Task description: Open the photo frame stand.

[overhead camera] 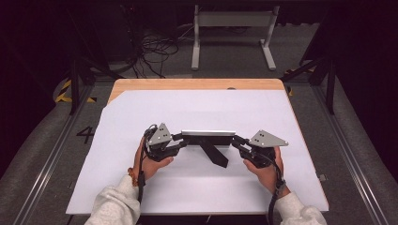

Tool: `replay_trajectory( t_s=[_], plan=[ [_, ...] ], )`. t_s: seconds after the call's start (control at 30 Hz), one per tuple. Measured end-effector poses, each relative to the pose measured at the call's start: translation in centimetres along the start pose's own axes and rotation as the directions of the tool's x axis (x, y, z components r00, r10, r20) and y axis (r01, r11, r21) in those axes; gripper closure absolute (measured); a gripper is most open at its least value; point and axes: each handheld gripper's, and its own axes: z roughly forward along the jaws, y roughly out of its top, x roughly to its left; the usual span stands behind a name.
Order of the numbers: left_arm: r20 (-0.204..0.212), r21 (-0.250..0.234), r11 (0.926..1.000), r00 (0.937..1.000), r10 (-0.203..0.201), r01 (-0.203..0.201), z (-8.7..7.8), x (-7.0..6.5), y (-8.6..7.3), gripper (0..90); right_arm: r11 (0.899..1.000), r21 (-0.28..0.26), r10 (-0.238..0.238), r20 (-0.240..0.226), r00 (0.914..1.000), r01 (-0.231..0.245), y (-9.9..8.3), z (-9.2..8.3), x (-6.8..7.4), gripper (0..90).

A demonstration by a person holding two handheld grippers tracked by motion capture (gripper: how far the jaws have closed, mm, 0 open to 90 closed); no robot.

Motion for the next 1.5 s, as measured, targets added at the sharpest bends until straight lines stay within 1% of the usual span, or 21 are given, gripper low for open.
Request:
replay_trajectory(
  t_s=[0.07,0.13,0.2,0.37,0.47,0.6,0.7,0.8,0.97,1.07,1.23,1.5],
  plan=[
    [0.001,-0.001,1.0,1.0,0.006,-0.006,-0.2,0.0,0.0,68.7,1.0,0.002,0.005,-0.001,1.0,-0.005,0.0,0.1,-0.1,77.2],
    [0.001,-0.004,1.0,1.0,0.006,-0.006,-0.3,0.0,0.0,68.9,1.0,0.002,0.013,-0.005,0.9999,-0.013,-0.1,0.1,-0.1,78.9],
    [0.002,-0.004,1.0,1.0,0.007,-0.007,-0.4,0.0,0.0,69.8,1.0,0.002,0.004,-0.008,1.0,-0.004,0.0,0.2,0.0,80.5],
    [0.004,-0.008,0.9999,0.9999,0.01,-0.01,-0.7,0.1,0.1,72.9,1.0,-0.003,0.01,-0.008,0.9999,-0.01,0.1,0.3,-0.1,79.9],
    [0.005,-0.007,0.9999,0.9999,0.01,-0.01,-0.8,0.1,0.1,73.4,1.0,-0.003,0.011,-0.008,0.9999,-0.011,0.1,0.3,-0.2,79.9],
    [0.001,-0.003,0.9999,0.9999,0.013,-0.013,-0.8,0.0,0.1,74.3,1.0,-0.006,0.025,-0.012,0.9996,-0.025,0.1,0.5,-0.3,79.8],
    [0.001,0.0,0.9999,0.9999,0.016,-0.016,-0.8,0.0,0.1,74.5,1.0,-0.006,0.026,-0.007,0.9996,-0.026,0.1,0.6,-0.4,79.8],
    [0.0,0.006,0.9997,0.9997,0.025,-0.025,-0.9,-0.2,0.2,74.6,0.999,-0.007,0.034,-0.003,0.9994,-0.034,0.2,0.8,-0.6,79.6],
    [0.004,0.011,0.9994,0.9995,0.032,-0.032,-1.0,-0.4,0.2,74.7,0.998,-0.014,0.061,-0.006,0.9981,-0.061,0.2,1.2,-0.9,79.4],
    [0.001,0.016,0.999,0.9991,0.043,-0.043,-1.1,-0.5,0.2,74.7,0.998,-0.014,0.065,-0.008,0.9978,-0.065,0.2,1.3,-1.0,79.4],
    [0.009,0.02,0.9989,0.9991,0.041,-0.041,-1.3,-0.7,0.1,74.8,0.998,-0.011,0.067,-0.008,0.9978,-0.067,0.2,1.7,-1.2,79.2],
    [0.016,0.024,0.9984,0.9986,0.05,-0.051,-1.4,-0.9,0.1,75.2,0.997,-0.012,0.072,0.004,0.9974,-0.072,0.4,2.2,-1.3,79.1]
  ],
)
